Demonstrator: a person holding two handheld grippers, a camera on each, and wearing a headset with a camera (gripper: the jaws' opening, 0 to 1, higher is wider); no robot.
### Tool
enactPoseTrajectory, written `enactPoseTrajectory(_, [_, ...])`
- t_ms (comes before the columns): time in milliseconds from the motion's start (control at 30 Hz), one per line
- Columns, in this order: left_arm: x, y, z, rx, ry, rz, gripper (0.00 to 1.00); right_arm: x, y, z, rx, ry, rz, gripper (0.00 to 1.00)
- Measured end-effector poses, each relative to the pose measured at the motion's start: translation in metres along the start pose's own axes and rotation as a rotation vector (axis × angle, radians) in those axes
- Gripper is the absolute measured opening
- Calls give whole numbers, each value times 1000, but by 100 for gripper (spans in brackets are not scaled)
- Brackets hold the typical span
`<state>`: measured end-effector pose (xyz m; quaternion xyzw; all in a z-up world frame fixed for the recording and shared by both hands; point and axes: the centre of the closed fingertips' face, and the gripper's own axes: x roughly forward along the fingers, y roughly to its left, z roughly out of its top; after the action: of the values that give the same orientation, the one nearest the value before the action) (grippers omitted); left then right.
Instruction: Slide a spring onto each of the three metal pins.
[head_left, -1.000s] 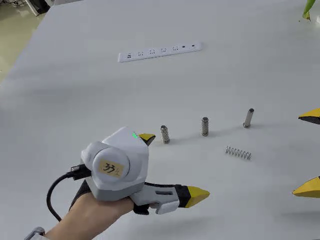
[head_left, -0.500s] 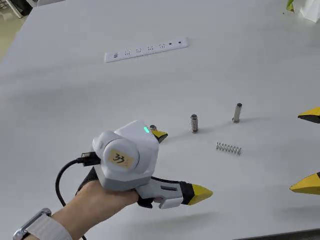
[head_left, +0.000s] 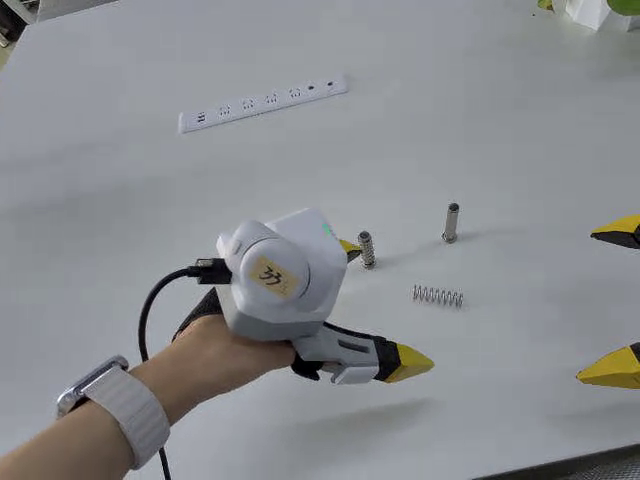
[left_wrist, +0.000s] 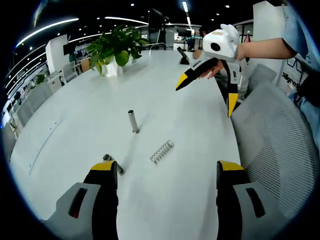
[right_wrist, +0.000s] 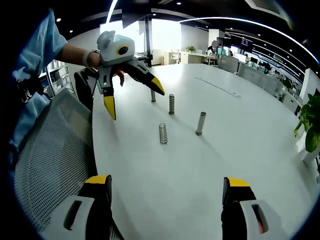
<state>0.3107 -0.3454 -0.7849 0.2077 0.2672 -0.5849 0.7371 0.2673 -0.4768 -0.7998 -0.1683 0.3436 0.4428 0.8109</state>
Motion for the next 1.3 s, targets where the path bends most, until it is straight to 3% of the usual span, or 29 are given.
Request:
enactPoseTrajectory(100, [9, -1, 7, 27, 3, -25, 73, -2, 0, -2, 8, -3, -5, 92])
enactPoseTrajectory(333, [24, 0, 9, 65, 25, -56, 64, -5, -3, -4, 21, -16, -11, 91])
enactPoseTrajectory(733, [43, 15, 0, 94, 92, -47, 43, -7, -2, -9, 47, -25, -18, 90])
enactPoseTrajectory(1100, [60, 12, -16, 131, 184, -77, 29, -9, 2, -14, 84, -39, -21, 88])
enactPoseTrajectory(1300, [62, 13, -18, 118, 193, -89, 23, -10, 5, -18, 102, -39, -20, 87])
